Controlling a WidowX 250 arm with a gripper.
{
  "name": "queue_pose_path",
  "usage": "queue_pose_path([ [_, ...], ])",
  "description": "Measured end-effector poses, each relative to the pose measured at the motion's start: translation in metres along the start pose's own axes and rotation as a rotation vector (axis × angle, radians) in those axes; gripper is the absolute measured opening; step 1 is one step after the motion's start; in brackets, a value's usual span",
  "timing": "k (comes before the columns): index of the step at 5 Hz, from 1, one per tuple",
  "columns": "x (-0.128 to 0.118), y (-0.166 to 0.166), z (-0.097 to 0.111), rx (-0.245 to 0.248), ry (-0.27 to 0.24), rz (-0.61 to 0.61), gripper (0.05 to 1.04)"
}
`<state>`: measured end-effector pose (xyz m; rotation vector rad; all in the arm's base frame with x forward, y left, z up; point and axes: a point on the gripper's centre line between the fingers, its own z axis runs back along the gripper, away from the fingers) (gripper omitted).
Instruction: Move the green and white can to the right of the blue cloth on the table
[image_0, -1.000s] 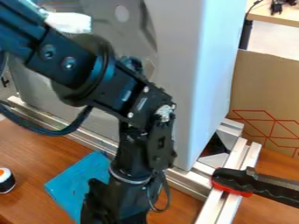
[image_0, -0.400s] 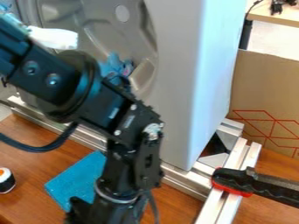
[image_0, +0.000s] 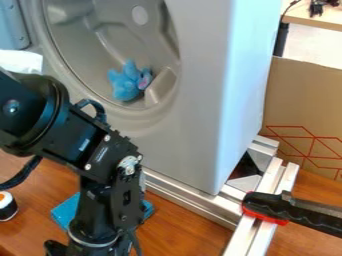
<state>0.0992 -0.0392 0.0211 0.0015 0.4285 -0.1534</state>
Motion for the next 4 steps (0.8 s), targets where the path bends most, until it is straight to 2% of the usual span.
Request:
queue_pose_path([
  [1,0.011,-0.004,-0.005,-0.024,0.008,-0.020,0.999],
  [2,0.023,-0.011,-0.004,-0.070,-0.015,-0.059,1.000],
  [4,0.063,-0.008,0.012,-0.103,-0.069,-0.034,0.999],
])
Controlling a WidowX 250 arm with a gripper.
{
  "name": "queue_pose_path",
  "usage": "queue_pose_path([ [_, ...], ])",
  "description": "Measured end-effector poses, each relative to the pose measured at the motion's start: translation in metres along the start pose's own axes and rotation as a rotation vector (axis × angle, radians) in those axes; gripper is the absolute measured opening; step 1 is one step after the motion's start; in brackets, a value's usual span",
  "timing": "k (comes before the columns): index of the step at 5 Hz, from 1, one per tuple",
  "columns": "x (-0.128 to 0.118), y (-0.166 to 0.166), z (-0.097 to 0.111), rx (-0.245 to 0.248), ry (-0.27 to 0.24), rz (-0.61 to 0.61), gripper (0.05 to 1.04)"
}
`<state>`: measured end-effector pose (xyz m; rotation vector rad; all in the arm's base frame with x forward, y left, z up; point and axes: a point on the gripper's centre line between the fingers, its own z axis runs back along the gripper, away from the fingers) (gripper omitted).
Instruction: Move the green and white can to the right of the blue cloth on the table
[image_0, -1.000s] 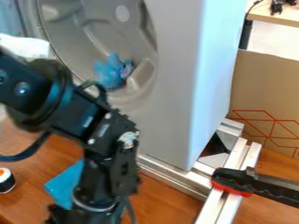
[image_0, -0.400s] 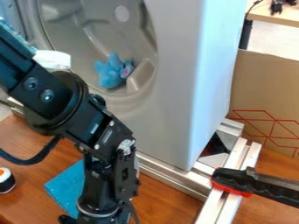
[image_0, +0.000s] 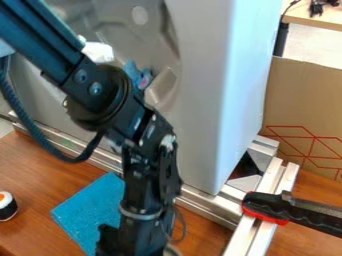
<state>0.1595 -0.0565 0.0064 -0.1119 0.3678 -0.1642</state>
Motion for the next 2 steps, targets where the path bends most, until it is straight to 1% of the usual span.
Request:
queue_pose_path([
  [1,0.031,0.026,0.019,-0.050,-0.082,0.038,0.999],
  [2,0.054,0.051,0.036,-0.090,-0.160,0.094,0.999],
])
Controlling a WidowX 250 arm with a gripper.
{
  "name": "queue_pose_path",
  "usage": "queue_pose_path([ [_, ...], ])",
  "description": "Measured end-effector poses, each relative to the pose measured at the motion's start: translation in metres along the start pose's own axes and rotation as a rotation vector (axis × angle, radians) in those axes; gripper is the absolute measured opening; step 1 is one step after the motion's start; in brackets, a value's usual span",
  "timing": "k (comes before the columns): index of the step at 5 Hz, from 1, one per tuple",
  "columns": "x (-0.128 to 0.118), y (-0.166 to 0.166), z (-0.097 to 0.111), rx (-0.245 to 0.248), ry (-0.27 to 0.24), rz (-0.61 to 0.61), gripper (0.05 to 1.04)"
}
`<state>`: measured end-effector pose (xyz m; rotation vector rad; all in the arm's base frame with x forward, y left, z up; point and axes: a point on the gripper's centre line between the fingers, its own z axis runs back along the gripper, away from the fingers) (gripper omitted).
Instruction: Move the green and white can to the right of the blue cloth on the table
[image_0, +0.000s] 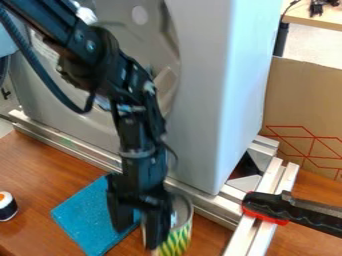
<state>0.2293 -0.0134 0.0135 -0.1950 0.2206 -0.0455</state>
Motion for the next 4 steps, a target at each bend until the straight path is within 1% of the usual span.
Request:
queue_pose_path([
  [1,0.009,0.007,0.010,-0.014,-0.023,-0.001,0.999],
  [2,0.006,0.006,0.018,-0.004,-0.053,-0.002,0.999],
  [3,-0.019,0.003,0.023,0.014,-0.050,-0.014,0.999],
  [4,-0.051,0.008,0.033,0.089,-0.032,-0.056,0.999],
])
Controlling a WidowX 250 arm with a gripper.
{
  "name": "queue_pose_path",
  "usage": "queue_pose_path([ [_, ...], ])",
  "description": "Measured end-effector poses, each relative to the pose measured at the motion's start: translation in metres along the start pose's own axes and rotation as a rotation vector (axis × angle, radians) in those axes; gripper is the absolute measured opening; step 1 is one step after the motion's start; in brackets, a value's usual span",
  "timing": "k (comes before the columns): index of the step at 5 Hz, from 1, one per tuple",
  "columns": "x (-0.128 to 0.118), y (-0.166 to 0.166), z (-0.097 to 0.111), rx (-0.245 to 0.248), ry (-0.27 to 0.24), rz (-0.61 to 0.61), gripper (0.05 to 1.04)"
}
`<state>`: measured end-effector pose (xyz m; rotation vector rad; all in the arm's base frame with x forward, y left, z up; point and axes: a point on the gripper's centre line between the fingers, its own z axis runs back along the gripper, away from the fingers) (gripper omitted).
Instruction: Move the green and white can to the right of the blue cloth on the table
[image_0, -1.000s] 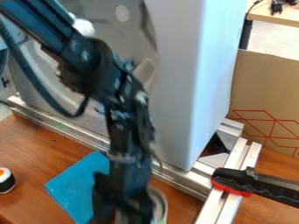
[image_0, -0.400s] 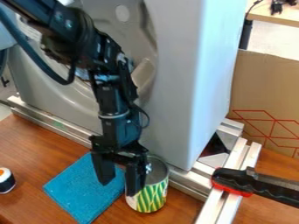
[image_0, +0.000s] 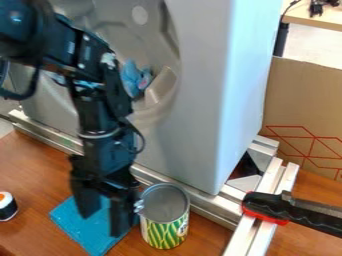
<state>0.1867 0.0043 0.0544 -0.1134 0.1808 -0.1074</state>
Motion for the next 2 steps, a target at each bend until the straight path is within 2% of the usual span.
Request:
queue_pose_path([
  [1,-0.027,0.009,0.003,0.048,0.027,-0.052,0.999],
  [2,-0.045,0.024,0.007,0.092,0.009,-0.064,0.999],
])
